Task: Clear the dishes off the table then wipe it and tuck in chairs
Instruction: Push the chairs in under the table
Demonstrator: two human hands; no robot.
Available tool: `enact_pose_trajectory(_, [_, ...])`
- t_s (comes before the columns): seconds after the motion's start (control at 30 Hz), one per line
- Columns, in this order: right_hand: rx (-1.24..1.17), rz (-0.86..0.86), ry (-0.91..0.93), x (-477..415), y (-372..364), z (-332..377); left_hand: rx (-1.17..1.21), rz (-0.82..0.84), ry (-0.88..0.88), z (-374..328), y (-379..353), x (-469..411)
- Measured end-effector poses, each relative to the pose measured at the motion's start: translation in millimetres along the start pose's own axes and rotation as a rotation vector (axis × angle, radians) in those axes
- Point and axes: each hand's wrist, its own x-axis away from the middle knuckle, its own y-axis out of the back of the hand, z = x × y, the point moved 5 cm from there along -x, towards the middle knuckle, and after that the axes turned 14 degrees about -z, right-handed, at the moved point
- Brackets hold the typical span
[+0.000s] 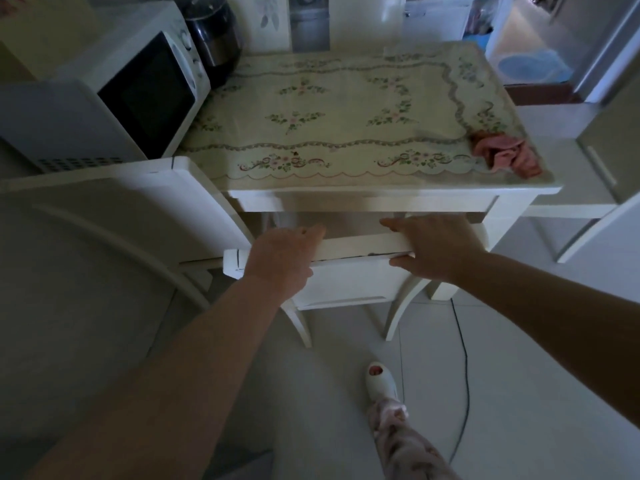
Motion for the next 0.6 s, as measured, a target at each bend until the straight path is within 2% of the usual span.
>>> enact_pose_trajectory(0.17, [-0.022,0.116,0.099,-6.1,-2.9,-5.0,0.055,0.120,-0.108,5.5,-4.9,-10.3])
enact_pose_trajectory(0.27, [-0.040,0.128,0.250,-18.4,-6.0,-2.1,0.079,0.198,-0.180,10.5,-9.3,-15.7])
enact_pose_trajectory(0.33, [-0.103,0.135,0.320,-25.3,-8.1,3.3,0.162,0.235,-0.158,10.5,-8.9,-18.7])
enact_pose_trajectory(0.47, [-0.203,0.162,0.317,-30.4,-12.2,10.8,0.251,0.274,-0.113,8.1,-4.2,-19.7])
enact_pose_trajectory(0.6, [-0.207,0.166,0.325,-28.6,-11.8,10.4,0.282,0.268,0.020,7.9,-2.0,-21.8])
